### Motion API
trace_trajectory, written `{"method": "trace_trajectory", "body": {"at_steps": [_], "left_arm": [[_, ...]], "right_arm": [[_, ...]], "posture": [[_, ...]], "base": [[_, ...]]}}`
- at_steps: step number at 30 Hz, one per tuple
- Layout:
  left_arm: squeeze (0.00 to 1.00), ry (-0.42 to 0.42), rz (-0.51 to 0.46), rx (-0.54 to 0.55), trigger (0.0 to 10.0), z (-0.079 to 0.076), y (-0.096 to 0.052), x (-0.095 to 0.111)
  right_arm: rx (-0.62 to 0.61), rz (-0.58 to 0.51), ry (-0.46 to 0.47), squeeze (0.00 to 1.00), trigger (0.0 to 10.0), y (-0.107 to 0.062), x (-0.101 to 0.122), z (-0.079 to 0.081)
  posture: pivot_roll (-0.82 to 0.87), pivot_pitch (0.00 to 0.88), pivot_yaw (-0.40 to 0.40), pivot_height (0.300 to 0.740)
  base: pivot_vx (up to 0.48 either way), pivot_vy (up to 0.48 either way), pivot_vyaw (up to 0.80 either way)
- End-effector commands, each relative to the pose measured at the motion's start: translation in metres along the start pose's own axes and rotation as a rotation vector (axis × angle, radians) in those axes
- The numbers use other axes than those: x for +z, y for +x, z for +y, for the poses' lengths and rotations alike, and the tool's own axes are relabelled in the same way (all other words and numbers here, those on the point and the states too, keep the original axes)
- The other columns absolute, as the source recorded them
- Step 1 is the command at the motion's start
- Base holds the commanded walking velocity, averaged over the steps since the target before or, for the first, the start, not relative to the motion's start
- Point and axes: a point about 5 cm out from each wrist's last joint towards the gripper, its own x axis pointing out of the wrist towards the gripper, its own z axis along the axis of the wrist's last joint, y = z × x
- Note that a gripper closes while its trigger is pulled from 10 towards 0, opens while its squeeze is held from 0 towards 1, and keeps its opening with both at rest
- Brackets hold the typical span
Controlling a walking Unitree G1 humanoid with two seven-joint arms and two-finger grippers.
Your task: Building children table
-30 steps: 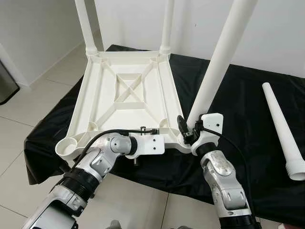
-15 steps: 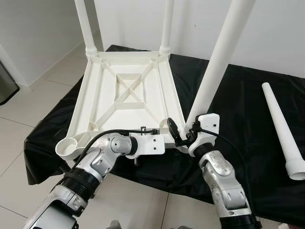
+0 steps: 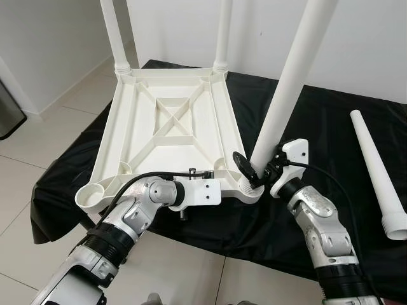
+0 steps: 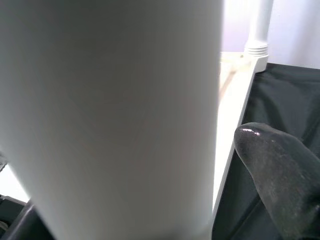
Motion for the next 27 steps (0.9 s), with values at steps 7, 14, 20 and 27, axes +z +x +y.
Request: {"method": "trace_trajectory", "body": {"at_steps": [7,14,20,27], "left_arm": [[0.00,0.011,-0.003,0.013,10.0,0.000,0.002,0.001],[0.00,0.011,0.002,0.012,10.0,0.001,0.001,-0.001],[0.00,0.011,0.004,0.015,10.0,0.002,0.000,-0.001],[0.00,0.012,0.004,0.016,10.0,0.002,0.000,-0.001]], "right_arm": [[0.173,0.025,0.035,0.00,10.0,-0.002,0.000,-0.021],[0.292,0.069,0.008,0.00,10.0,-0.003,-0.004,-0.033],[0.361,0.089,0.002,0.00,10.0,-0.003,-0.006,-0.034],[0.384,0.095,-0.006,0.00,10.0,-0.003,-0.006,-0.036]], "posture": [[-0.03,0.017,-0.014,0.740],[-0.03,0.019,-0.010,0.740],[-0.03,0.018,-0.011,0.740],[-0.03,0.014,-0.011,0.740]], "base": [[0.000,0.000,0.00],[0.000,0.000,0.00],[0.000,0.000,0.00],[0.000,0.000,0.00]]}}
